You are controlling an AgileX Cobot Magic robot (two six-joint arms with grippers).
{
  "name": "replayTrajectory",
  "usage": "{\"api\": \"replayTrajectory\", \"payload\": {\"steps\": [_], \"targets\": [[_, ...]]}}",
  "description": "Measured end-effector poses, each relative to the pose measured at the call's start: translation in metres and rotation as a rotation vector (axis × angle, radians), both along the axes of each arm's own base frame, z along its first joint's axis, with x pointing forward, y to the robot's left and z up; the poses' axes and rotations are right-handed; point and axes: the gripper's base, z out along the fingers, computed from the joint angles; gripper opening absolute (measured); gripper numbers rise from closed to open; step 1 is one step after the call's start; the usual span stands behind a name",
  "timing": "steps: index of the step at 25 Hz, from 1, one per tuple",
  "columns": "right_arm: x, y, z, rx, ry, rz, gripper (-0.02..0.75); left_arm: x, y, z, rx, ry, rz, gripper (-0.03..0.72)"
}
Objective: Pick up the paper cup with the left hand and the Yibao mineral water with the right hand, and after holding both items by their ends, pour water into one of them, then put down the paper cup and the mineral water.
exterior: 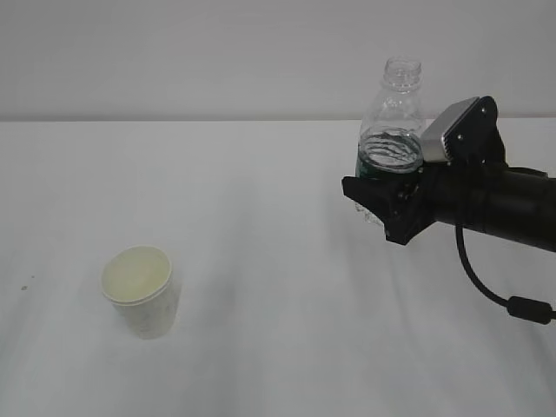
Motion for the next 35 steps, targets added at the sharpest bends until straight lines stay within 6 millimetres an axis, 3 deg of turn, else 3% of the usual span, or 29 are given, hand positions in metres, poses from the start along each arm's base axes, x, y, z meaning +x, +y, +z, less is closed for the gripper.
{"api": "replayTrajectory", "payload": {"steps": [6,20,29,35], "targets": [[-0.002,0.001,0.001,-0.01,0.011,0.017,0.456,0.001,-0.011,-0.003,0.025,0.012,-0.108,0.529],[-0.002,0.001,0.002,-0.007,0.013,0.019,0.455,0.027,-0.027,-0.05,-0.039,0.463,-0.159,0.529],[-0.002,0.001,0.002,-0.007,0.013,0.019,0.455,0.034,-0.033,-0.06,-0.031,0.705,-0.186,0.51],[-0.002,0.001,0.002,-0.007,0.013,0.019,0.455,0.038,-0.034,-0.064,-0.029,0.767,-0.189,0.502]]}}
